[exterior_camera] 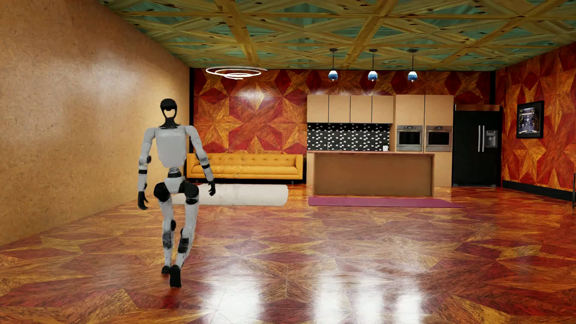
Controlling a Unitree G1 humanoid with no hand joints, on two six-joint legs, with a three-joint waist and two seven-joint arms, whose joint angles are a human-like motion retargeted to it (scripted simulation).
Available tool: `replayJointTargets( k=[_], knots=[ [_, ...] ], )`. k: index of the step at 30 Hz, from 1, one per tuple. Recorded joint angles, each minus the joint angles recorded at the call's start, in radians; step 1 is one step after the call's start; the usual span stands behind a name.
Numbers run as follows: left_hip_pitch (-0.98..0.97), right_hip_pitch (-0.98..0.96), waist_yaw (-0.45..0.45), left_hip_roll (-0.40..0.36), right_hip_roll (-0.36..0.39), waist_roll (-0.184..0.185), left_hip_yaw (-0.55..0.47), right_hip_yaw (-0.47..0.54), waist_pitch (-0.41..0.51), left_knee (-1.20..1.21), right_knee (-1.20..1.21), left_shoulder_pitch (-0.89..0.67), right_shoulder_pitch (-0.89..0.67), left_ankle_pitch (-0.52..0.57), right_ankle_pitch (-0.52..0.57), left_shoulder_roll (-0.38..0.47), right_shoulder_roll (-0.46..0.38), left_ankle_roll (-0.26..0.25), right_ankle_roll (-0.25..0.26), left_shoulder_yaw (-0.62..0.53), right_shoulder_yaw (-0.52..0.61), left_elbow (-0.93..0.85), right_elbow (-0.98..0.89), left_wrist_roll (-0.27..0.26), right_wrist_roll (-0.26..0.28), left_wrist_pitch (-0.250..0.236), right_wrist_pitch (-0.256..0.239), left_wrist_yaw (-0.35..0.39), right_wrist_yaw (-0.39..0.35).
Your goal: Go forward
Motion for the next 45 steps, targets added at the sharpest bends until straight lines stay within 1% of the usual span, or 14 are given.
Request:
replayJointTargets(
  k=[4,9,13,15,17,18,21,28,30,35,39,42,43,45],
  knots=[
    [0.230,-0.380,-0.139,-0.053,0.014,0.041,0.000,0.000,0.020,-0.050,0.502,-0.060,0.065,-0.122,-0.001,0.014,0.010,0.000,0.000,-0.011,0.121,-0.087,0.057,0.000,0.000,0.000,0.000,0.000,0.000],
    [0.529,-0.605,-0.344,-0.004,0.001,0.089,0.000,0.000,0.036,-0.145,-0.047,-0.181,0.158,-0.229,0.236,0.063,0.012,0.000,0.000,0.030,0.213,-0.265,0.077,0.000,0.000,0.000,0.000,0.000,0.000],
    [0.671,-0.588,-0.416,0.020,0.021,0.096,0.000,0.000,0.027,-0.115,-0.303,-0.242,0.191,-0.278,-0.369,0.084,0.026,0.000,0.000,0.081,0.271,-0.339,0.133,0.000,0.000,0.000,0.000,0.000,0.000],
    [0.670,-0.629,-0.403,0.044,0.075,0.115,0.000,0.000,0.014,0.001,-0.255,-0.230,0.200,-0.077,-0.039,0.076,0.037,0.000,0.000,0.095,0.288,-0.320,0.174,0.000,0.000,0.000,0.000,0.000,0.000],
    [0.542,-0.576,-0.371,0.088,0.120,0.141,0.000,0.000,0.002,0.303,-0.182,-0.184,0.200,0.290,-0.027,0.057,0.031,0.000,0.000,0.075,0.275,-0.269,0.191,0.000,0.000,0.000,0.000,0.000,0.000],
    [0.427,-0.542,-0.343,0.104,0.147,0.151,0.000,0.000,0.002,0.474,-0.169,-0.178,0.189,0.303,-0.066,0.054,0.025,0.000,0.000,0.035,0.269,-0.244,0.185,0.000,0.000,0.000,0.000,0.000,0.000],
    [0.175,-0.297,-0.239,0.087,0.153,0.131,0.000,0.000,0.027,0.722,-0.221,-0.146,0.144,-0.111,-0.242,0.042,0.007,0.000,0.000,-0.026,0.208,-0.177,0.131,0.000,0.000,0.000,0.000,0.000,0.000],
    [-0.001,0.079,0.015,0.093,0.040,0.076,0.000,0.000,-0.011,-0.456,-0.319,-0.020,-0.017,0.116,-0.597,0.034,-0.066,0.000,0.000,-0.019,0.105,-0.158,-0.030,0.000,0.000,0.000,0.000,0.000,0.000],
    [-0.052,0.122,0.028,0.078,0.008,0.061,0.000,0.000,-0.014,-0.131,-0.295,-0.007,-0.051,0.039,-0.499,0.029,-0.059,0.000,0.000,-0.044,0.067,-0.105,-0.024,0.000,0.000,0.000,0.000,0.000,0.000],
    [0.047,-0.166,-0.002,-0.012,-0.041,0.044,0.000,0.000,-0.012,0.081,0.345,-0.021,0.009,-0.118,0.192,0.012,-0.034,0.000,0.000,-0.091,0.148,-0.072,0.006,0.000,0.000,0.000,0.000,0.000,0.000],
    [0.334,-0.465,-0.181,-0.025,-0.018,0.083,0.000,0.000,0.025,-0.038,0.486,-0.117,0.063,-0.192,-0.062,0.037,0.003,0.000,0.000,-0.076,0.185,-0.146,0.045,0.000,0.000,0.000,0.000,0.000,0.000],
    [0.501,-0.592,-0.312,-0.006,-0.014,0.101,0.000,0.000,0.043,-0.113,0.070,-0.186,0.141,-0.264,0.152,0.066,-0.004,0.000,0.000,0.001,0.216,-0.259,-0.013,0.000,0.000,0.000,0.000,0.000,0.000],
    [0.539,-0.608,-0.340,-0.002,-0.015,0.095,0.000,0.000,0.040,-0.123,-0.104,-0.207,0.163,-0.291,0.141,0.080,-0.001,0.000,0.000,0.019,0.236,-0.302,-0.023,0.000,0.000,0.000,0.000,0.000,0.000],
    [0.630,-0.575,-0.374,0.008,-0.005,0.085,0.000,0.000,0.028,-0.138,-0.312,-0.244,0.193,-0.340,-0.336,0.098,0.017,0.000,0.000,0.058,0.248,-0.350,-0.010,0.000,0.000,0.000,0.000,0.000,0.000]
  ],
)
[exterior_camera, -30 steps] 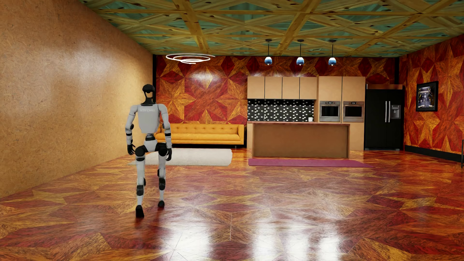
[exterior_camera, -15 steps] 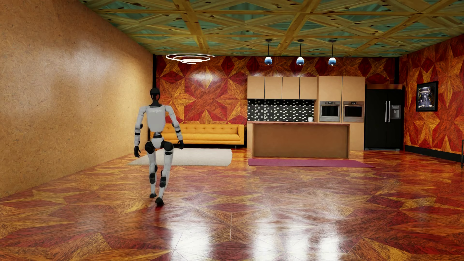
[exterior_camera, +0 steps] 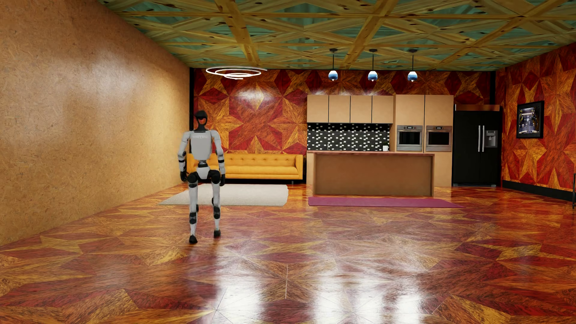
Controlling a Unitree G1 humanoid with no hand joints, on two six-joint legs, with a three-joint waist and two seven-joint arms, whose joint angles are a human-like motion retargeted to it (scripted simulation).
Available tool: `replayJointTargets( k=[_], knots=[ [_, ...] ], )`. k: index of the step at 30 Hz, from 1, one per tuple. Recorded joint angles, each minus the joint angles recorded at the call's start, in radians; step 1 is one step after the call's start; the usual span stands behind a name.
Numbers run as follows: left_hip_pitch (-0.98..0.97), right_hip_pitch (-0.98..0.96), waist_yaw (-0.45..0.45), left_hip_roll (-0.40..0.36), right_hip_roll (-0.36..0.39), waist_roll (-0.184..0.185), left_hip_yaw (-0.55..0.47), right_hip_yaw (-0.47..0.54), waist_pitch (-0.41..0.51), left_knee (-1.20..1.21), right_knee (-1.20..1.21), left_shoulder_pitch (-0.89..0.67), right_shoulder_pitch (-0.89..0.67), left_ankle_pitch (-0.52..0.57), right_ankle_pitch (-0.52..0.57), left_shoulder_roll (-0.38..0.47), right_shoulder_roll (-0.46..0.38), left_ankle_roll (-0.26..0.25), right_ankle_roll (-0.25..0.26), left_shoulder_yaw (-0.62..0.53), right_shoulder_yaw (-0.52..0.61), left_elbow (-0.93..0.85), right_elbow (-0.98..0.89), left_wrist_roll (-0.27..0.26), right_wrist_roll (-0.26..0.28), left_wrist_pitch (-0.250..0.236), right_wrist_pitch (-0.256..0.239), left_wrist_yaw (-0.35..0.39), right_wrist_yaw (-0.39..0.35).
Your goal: Go forward
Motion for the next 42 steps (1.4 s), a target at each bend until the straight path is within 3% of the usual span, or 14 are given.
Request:
replayJointTargets(
  k=[1,3,6,11,16,17,20,23,26,31,34,37,40,42],
  knots=[
    [0.025,-0.003,-0.022,0.012,0.002,0.000,0.000,0.000,-0.005,0.016,0.005,-0.007,0.007,0.004,-0.080,0.001,0.006,0.000,0.000,0.023,0.002,-0.014,0.010,0.000,0.000,0.000,0.000,0.000,0.000],
    [0.056,-0.044,-0.017,0.042,0.055,0.014,0.000,0.000,-0.018,0.090,0.031,-0.006,0.019,0.119,0.191,-0.005,0.014,0.000,0.000,0.048,0.035,-0.001,0.056,0.000,0.000,0.000,0.000,0.000,0.000],
    [-0.068,-0.002,0.012,0.104,0.124,0.031,0.000,0.000,-0.054,0.425,0.147,0.067,0.017,0.605,0.317,-0.042,0.025,0.000,0.000,0.049,0.019,0.122,0.150,0.000,0.000,0.000,0.000,0.000,0.000],
    [-0.478,0.372,0.197,0.111,0.135,-0.006,0.000,0.000,-0.018,0.833,0.073,0.111,-0.068,0.172,0.041,-0.074,-0.013,0.000,0.000,-0.047,-0.032,0.282,0.103,0.000,0.000,0.000,0.000,0.000,0.000],
    [-0.635,0.627,0.387,0.103,0.066,-0.029,0.000,0.000,-0.025,0.114,-0.003,0.210,-0.231,0.331,-0.189,-0.083,-0.061,0.000,0.000,-0.048,-0.120,0.203,0.014,0.000,0.000,0.000,0.000,0.000,0.000],
    [-0.625,0.656,0.403,0.097,0.050,-0.031,0.000,0.000,-0.036,-0.350,-0.001,0.222,-0.258,0.618,-0.211,-0.086,-0.061,0.000,0.000,-0.056,-0.134,0.228,-0.007,0.000,0.000,0.000,0.000,0.000,0.000],
    [-0.690,0.706,0.451,0.061,-0.001,-0.042,0.000,0.000,-0.039,0.085,0.084,0.248,-0.287,0.391,-0.020,-0.100,-0.043,0.000,0.000,-0.083,-0.178,0.278,-0.041,0.000,0.000,0.000,0.000,0.000,0.000],
    [-0.608,0.523,0.412,-0.019,-0.024,-0.059,0.000,0.000,-0.049,0.204,0.526,0.264,-0.220,0.270,0.358,-0.110,-0.002,0.000,0.000,-0.071,-0.171,0.301,-0.030,0.000,0.000,0.000,0.000,0.000,0.000],
    [-0.386,0.245,0.287,-0.054,-0.009,-0.031,0.000,0.000,-0.033,0.129,0.858,0.206,-0.166,0.196,0.304,-0.100,0.006,0.000,0.000,-0.088,-0.114,0.254,0.018,0.000,0.000,0.000,0.000,0.000,0.000],
    [-0.057,0.008,0.057,-0.020,-0.002,0.014,0.000,0.000,0.006,0.003,0.306,0.072,-0.060,0.091,0.500,-0.029,-0.008,0.000,0.000,-0.052,-0.086,0.067,0.119,0.000,0.000,0.000,0.000,0.000,0.000],
    [0.022,0.007,-0.022,-0.006,0.000,0.015,0.000,0.000,-0.013,0.017,-0.132,-0.012,-0.026,0.008,0.000,-0.003,0.001,0.000,0.000,0.012,0.001,0.031,0.210,0.000,0.000,0.000,0.000,0.000,0.000],
    [0.083,-0.034,-0.052,0.047,0.048,0.029,0.000,0.000,-0.023,0.120,0.032,-0.011,0.023,0.187,0.195,-0.011,0.022,0.000,0.000,0.065,0.027,0.037,0.260,0.000,0.000,0.000,0.000,0.000,0.000],
    [-0.067,0.004,-0.039,0.113,0.122,0.051,0.000,0.000,-0.041,0.459,0.164,0.066,0.048,0.691,0.315,-0.050,0.036,0.000,0.000,0.075,-0.045,0.101,0.244,0.000,0.000,0.000,0.000,0.000,0.000],
    [-0.261,0.115,0.015,0.110,0.164,0.036,0.000,0.000,-0.026,0.760,0.186,0.072,0.018,0.410,0.254,-0.059,0.038,0.000,0.000,0.014,-0.049,0.151,0.217,0.000,0.000,0.000,0.000,0.000,0.000]
  ],
)
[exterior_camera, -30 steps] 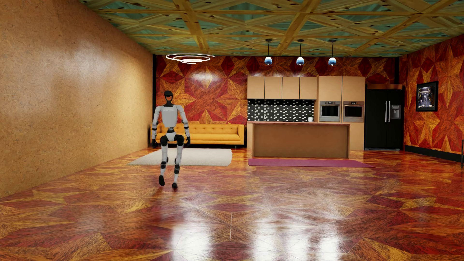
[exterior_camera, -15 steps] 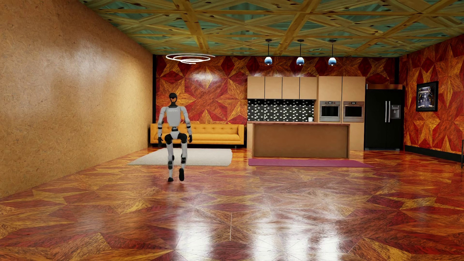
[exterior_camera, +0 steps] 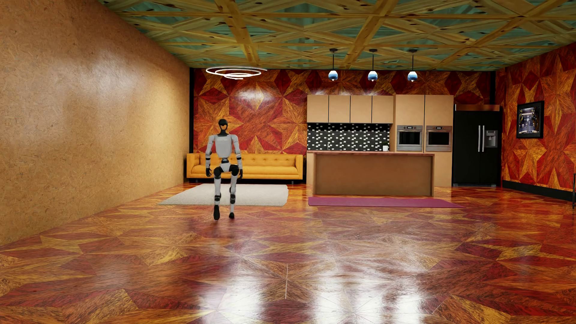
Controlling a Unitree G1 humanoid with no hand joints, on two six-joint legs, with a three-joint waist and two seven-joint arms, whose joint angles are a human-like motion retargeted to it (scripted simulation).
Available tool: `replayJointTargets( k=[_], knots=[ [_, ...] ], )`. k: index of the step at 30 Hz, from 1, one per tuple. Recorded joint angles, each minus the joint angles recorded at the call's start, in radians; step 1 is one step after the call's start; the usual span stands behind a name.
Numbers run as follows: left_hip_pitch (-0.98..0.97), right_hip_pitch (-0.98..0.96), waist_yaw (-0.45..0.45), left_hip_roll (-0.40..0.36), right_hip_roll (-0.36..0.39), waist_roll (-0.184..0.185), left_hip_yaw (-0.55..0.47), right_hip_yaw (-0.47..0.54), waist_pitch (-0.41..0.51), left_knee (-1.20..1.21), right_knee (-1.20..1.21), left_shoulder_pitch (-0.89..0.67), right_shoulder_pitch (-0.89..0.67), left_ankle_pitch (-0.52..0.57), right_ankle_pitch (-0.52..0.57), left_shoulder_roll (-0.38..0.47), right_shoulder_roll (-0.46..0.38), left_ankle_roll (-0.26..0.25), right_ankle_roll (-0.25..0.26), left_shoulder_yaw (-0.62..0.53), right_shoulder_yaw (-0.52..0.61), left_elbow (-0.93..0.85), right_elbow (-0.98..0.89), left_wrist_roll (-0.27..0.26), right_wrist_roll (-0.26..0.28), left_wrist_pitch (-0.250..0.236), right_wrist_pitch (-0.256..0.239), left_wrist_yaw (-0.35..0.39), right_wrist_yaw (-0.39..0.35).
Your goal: Go forward
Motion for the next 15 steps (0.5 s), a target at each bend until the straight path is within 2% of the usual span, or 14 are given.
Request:
replayJointTargets(
  k=[1,2,4,6,8,9,11,12,13,14,15],
  knots=[
    [-0.083,0.083,0.042,-0.006,-0.001,-0.008,0.000,0.000,0.012,0.072,-0.024,-0.001,-0.040,-0.176,-0.061,-0.012,-0.009,0.000,0.000,-0.021,0.002,0.033,-0.008,0.000,0.000,0.000,0.000,0.000,0.000],
    [-0.165,0.164,0.099,-0.012,-0.011,-0.019,0.000,0.000,0.016,0.088,-0.061,0.006,-0.067,-0.244,-0.131,-0.022,-0.017,0.000,0.000,-0.029,-0.009,0.050,-0.036,0.000,0.000,0.000,0.000,0.000,0.000],
    [-0.284,0.314,0.236,-0.011,-0.057,-0.046,0.000,0.000,0.025,-0.053,-0.133,0.043,-0.134,-0.230,-0.261,-0.028,-0.050,0.000,0.000,-0.051,-0.023,0.033,-0.085,0.000,0.000,0.000,0.000,0.000,0.000],
    [-0.356,0.435,0.323,0.001,-0.089,-0.056,0.000,0.000,0.028,-0.351,-0.182,0.084,-0.210,-0.166,-0.371,-0.028,-0.087,0.000,0.000,-0.080,-0.033,0.008,-0.134,0.000,0.000,0.000,0.000,0.000,0.000],
    [-0.385,0.510,0.368,-0.004,-0.105,-0.058,0.000,0.000,0.003,-0.729,-0.195,0.128,-0.273,-0.089,-0.480,-0.030,-0.115,0.000,0.000,-0.074,-0.077,-0.005,-0.204,0.000,0.000,0.000,0.000,0.000,0.000],
    [-0.379,0.532,0.393,0.004,-0.120,-0.056,0.000,0.000,-0.010,-0.839,-0.186,0.135,-0.297,-0.071,-0.500,-0.034,-0.124,0.000,0.000,-0.090,-0.103,0.022,-0.236,0.000,0.000,0.000,0.000,0.000,0.000],
    [-0.423,0.582,0.430,-0.008,-0.157,-0.064,0.000,0.000,-0.007,-0.728,-0.185,0.153,-0.332,-0.054,-0.426,-0.042,-0.129,0.000,0.000,-0.119,-0.152,0.087,-0.279,0.000,0.000,0.000,0.000,0.000,0.000],
    [-0.448,0.587,0.429,-0.029,-0.162,-0.073,0.000,0.000,-0.016,-0.678,-0.146,0.161,-0.331,0.009,-0.307,-0.046,-0.119,0.000,0.000,-0.145,-0.166,0.125,-0.282,0.000,0.000,0.000,0.000,0.000,0.000],
    [-0.441,0.580,0.417,-0.058,-0.175,-0.095,0.000,0.000,-0.017,-0.610,-0.059,0.172,-0.304,0.002,-0.135,-0.045,-0.100,0.000,0.000,-0.169,-0.185,0.159,-0.283,0.000,0.000,0.000,0.000,0.000,0.000],
    [-0.393,0.534,0.408,-0.086,-0.188,-0.101,0.000,0.000,-0.017,-0.574,0.076,0.176,-0.280,-0.058,0.048,-0.049,-0.088,0.000,0.000,-0.179,-0.181,0.182,-0.265,0.000,0.000,0.000,0.000,0.000,0.000],
    [-0.363,0.425,0.410,-0.100,-0.185,-0.098,0.000,0.000,-0.027,-0.565,0.244,0.172,-0.264,-0.114,0.159,-0.050,-0.082,0.000,0.000,-0.175,-0.153,0.176,-0.256,0.000,0.000,0.000,0.000,0.000,0.000]
  ],
)
